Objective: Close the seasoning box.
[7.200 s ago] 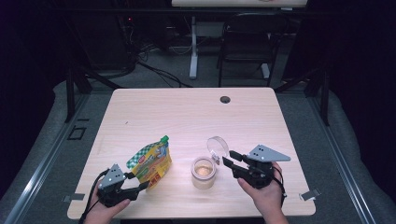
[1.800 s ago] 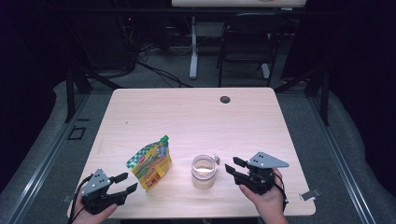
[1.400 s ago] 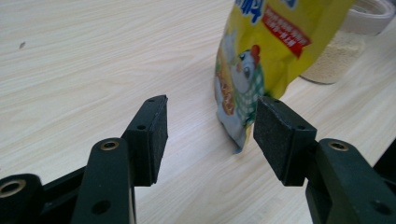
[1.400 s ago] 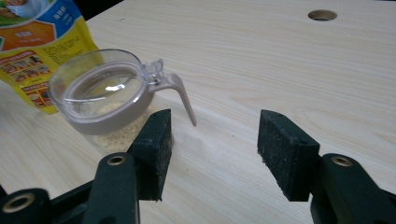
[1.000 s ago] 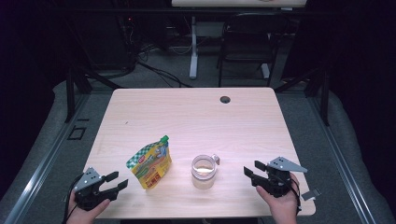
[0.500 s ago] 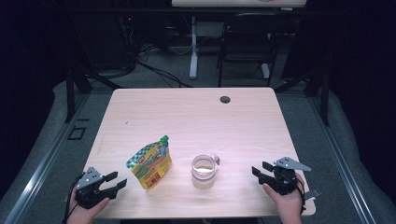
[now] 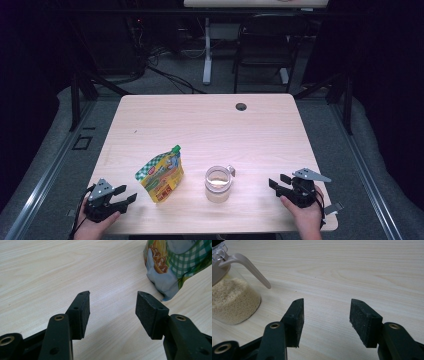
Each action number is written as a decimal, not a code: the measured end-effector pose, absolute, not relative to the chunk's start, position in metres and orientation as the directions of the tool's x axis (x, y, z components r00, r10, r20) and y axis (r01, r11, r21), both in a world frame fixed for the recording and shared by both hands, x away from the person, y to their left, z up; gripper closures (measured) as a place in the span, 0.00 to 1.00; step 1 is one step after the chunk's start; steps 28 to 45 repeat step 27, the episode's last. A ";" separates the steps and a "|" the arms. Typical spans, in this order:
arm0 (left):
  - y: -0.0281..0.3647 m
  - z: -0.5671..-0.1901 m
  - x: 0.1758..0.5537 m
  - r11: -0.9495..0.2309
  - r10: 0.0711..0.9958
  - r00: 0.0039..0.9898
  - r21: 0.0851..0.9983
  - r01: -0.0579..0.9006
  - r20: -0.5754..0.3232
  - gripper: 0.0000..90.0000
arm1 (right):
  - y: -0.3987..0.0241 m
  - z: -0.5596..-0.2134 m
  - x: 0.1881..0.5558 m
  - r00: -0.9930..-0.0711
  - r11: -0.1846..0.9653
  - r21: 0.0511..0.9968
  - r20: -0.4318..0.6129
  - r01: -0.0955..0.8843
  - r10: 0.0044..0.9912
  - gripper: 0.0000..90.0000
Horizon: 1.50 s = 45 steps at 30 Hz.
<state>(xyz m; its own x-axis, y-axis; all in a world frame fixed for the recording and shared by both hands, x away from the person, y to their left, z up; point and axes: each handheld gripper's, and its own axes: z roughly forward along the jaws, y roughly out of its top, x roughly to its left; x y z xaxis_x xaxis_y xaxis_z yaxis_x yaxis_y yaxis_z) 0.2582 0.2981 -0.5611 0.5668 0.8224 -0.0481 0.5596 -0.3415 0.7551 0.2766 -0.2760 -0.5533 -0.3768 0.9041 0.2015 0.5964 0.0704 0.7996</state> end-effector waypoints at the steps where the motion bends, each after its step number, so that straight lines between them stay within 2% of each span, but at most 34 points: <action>1: 0.298 -0.562 0.258 -0.335 0.822 0.566 0.757 0.561 -0.055 0.51 | -0.275 -0.554 0.277 -0.377 0.065 0.798 0.209 0.599 0.902 0.50; 8: 0.296 -0.563 0.260 -0.334 0.820 0.569 0.754 0.565 -0.063 0.51 | -0.271 -0.554 0.277 -0.388 0.054 0.803 0.227 0.594 0.893 0.49; 20: 0.297 -0.564 0.262 -0.311 0.827 0.555 0.750 0.583 -0.088 0.50 | -0.254 -0.559 0.279 -0.441 0.112 0.784 0.219 0.610 0.870 0.49; 27: 0.302 -0.563 0.263 -0.280 0.845 0.526 0.759 0.588 -0.096 0.49 | -0.255 -0.559 0.279 -0.438 0.103 0.786 0.225 0.609 0.871 0.48; 45: 0.302 -0.563 0.263 -0.280 0.845 0.526 0.759 0.588 -0.096 0.49 | -0.255 -0.559 0.279 -0.438 0.103 0.786 0.225 0.609 0.871 0.48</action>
